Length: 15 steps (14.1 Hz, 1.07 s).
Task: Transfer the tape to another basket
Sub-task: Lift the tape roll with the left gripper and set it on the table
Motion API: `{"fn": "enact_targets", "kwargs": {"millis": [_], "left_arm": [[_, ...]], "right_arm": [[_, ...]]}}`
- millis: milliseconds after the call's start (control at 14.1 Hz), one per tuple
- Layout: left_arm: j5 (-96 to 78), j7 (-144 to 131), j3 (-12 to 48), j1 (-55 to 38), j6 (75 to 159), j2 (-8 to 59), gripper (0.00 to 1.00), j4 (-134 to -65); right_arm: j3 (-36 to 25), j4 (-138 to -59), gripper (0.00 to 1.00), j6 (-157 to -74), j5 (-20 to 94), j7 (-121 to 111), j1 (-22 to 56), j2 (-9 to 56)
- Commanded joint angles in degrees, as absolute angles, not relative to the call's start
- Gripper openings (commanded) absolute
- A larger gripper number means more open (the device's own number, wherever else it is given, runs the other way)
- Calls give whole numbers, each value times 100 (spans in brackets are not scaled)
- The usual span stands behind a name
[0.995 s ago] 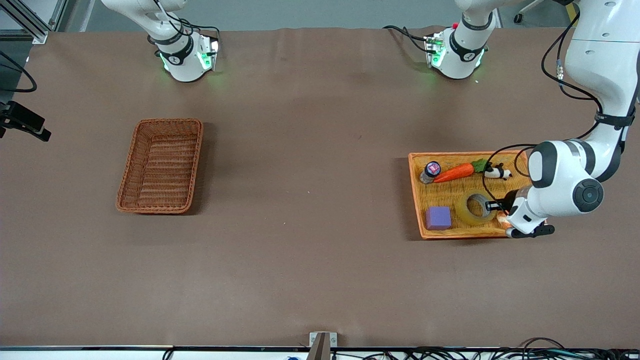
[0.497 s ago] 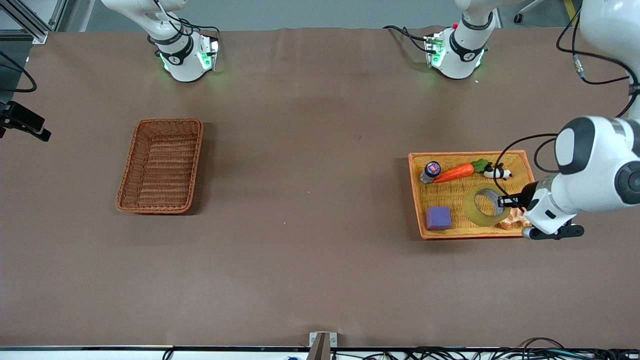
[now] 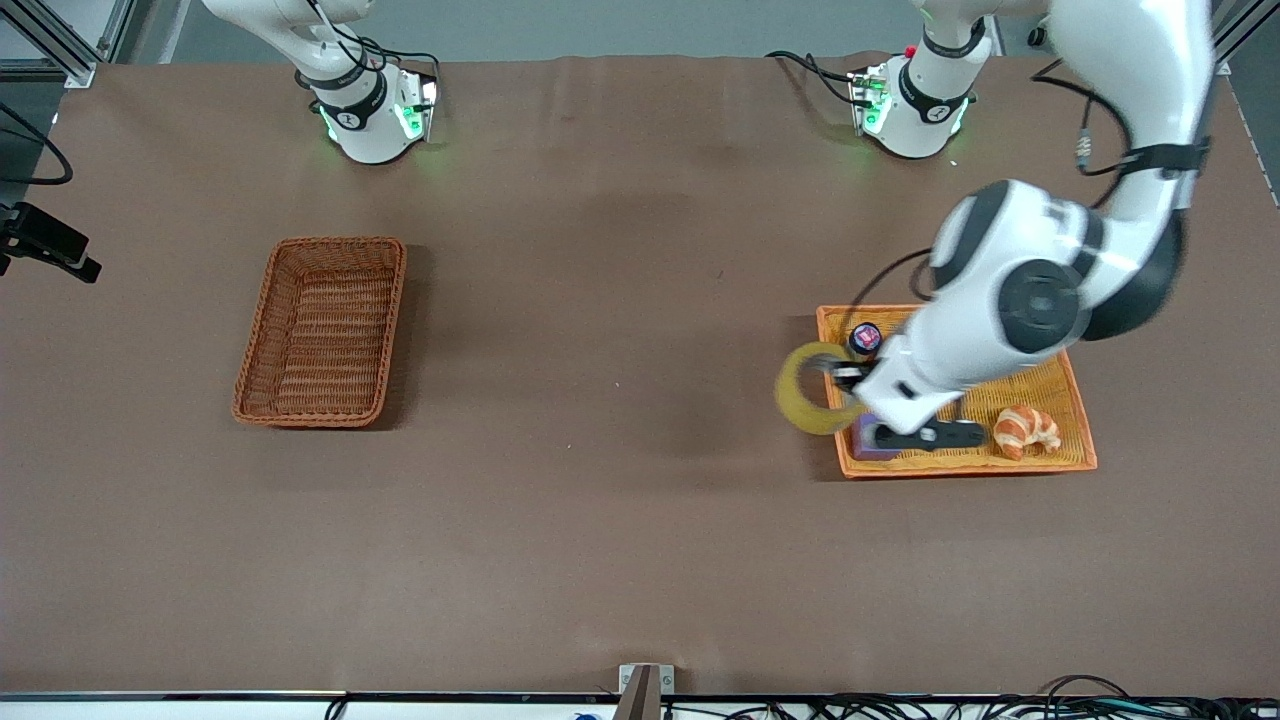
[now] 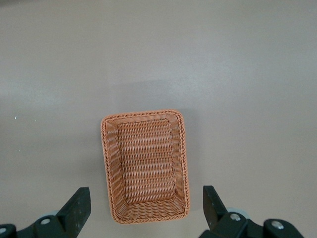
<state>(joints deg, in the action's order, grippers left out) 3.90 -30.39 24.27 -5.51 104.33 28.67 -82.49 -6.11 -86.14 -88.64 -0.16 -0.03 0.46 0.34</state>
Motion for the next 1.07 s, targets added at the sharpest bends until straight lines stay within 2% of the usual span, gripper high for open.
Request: {"fn": "enact_targets", "kwargs": {"millis": [0,213,639,923,995], "left_arm": [[483,-3978,2391,-1280,10441,3680,0,-7340],[483,-4480,2355,-1949,11168,4120,0,-7304],[475,-5123,2347,-2662,12592,5096,0,-7295],[475,-5133,1882,-3163,12937,5396,1,-7286],[475,-5133,1855,-3199,12981,5414,4,-7286]], "right_arm": [[-598,-8543,100,-8815,88,-9,-18,62],[-598,-8543,100,-8815,88,-18,-18,62],[-598,-8543,100,-8815,88,-18,-18,70],[-598,-8543,100,-8815,88,-18,-18,70],[-598,-8543,100,-8815,88,-18,-18,70]]}}
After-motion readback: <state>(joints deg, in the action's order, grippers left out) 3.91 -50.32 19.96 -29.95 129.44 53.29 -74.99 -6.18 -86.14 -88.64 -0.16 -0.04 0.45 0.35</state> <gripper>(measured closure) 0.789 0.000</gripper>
